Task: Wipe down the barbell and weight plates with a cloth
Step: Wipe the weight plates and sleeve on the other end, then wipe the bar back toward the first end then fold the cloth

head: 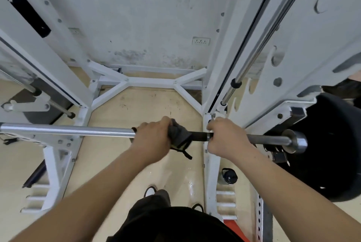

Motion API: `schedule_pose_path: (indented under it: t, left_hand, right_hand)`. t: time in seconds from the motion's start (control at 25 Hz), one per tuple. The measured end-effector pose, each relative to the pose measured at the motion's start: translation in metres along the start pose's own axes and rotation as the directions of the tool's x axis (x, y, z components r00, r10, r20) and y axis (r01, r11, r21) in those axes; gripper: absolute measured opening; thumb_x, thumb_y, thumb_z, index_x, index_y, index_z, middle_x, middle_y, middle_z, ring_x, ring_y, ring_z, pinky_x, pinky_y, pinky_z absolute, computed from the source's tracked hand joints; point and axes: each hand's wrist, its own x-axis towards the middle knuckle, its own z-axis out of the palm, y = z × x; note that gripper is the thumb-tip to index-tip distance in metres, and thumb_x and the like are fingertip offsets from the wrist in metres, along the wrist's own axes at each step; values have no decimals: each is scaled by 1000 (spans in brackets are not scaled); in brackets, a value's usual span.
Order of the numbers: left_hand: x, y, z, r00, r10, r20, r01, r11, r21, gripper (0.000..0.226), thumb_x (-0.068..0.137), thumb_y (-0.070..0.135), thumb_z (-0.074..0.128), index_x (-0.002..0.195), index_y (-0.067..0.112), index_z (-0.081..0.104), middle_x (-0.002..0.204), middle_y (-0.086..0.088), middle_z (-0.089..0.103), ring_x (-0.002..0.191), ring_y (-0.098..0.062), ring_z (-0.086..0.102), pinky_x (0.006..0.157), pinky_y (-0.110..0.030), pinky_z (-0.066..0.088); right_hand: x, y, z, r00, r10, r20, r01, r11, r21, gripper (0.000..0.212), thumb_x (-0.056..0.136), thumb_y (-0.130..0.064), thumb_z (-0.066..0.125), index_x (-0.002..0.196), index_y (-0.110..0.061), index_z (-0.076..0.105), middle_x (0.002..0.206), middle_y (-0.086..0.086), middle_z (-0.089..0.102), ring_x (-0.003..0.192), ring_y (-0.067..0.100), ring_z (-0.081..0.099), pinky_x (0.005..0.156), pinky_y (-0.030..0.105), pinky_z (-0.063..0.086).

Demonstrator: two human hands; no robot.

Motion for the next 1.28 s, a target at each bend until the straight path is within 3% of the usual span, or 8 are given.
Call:
schedule_pose_path:
  t: [0.16,0.44,0.64,0.8,0.88,1.08,1.16,1.28]
  left_hand:
    - [-4,32,24,984,167,-54,-170,984,-60,22,85,14,54,104,25,53,89,6,65,83,-24,62,78,-35,38]
    - [-8,-1,7,979,-96,-182,98,995,-1,21,84,19,52,105,18,53,83,-1,66,74,-29,53,72,-38,32]
    - [-5,63,26,992,64,-105,-70,996,-60,17,83,24,50,99,22,53,89,-1,67,85,-29,59,76,-36,37]
    - [-20,-6,10,968,-190,-162,187,982,-32,7,88,25,48,94,26,45,80,-1,61,85,-28,53,72,-38,38]
    - [-18,3,14,928,-284,-242,283,958,-40,15,83,27,42,95,23,52,79,-1,65,82,-30,57,84,-42,44]
    - [-25,45,33,972,33,-232,-41,999,-28,8,82,24,50,89,27,48,89,4,67,91,-26,62,104,-39,40]
    - [-29,12,16,988,-58,-141,56,998,-19,12,86,22,53,92,29,46,88,7,63,92,-23,59,110,-39,39]
    - [-37,-3,16,885,-395,-245,373,918,-134,7,89,22,50,91,28,48,89,3,64,97,-25,52,84,-41,48]
  right_hand:
    - [11,-6,-4,997,34,63,-31,999,-37,11,74,-20,62,82,-21,69,78,-2,63,76,23,63,57,26,41]
    - [8,5,5,999,-9,-51,7,999,-36,12,85,-23,61,87,-27,72,77,-4,66,76,22,63,58,26,42]
    - [4,12,3,998,-21,-65,21,1000,10,23,81,-16,64,95,-31,73,86,-4,69,83,23,63,62,28,45]
    - [1,15,7,992,-54,-118,56,998,16,8,88,-32,67,92,-30,73,82,-6,67,80,19,62,61,26,42]
    - [2,14,8,989,-63,-131,62,998,-10,9,87,-30,65,88,-27,74,76,-5,66,75,19,61,57,24,39]
    - [-3,11,6,994,-52,-93,50,998,-24,9,89,-25,64,89,-30,72,81,-4,66,80,22,63,64,28,47]
    - [-4,12,8,993,-66,-100,62,997,-37,9,93,-29,62,92,-29,71,83,-4,66,80,21,63,66,29,50]
    - [-5,11,12,989,-85,-118,77,994,-72,12,94,-28,59,96,-27,71,85,-4,65,81,21,62,65,29,50]
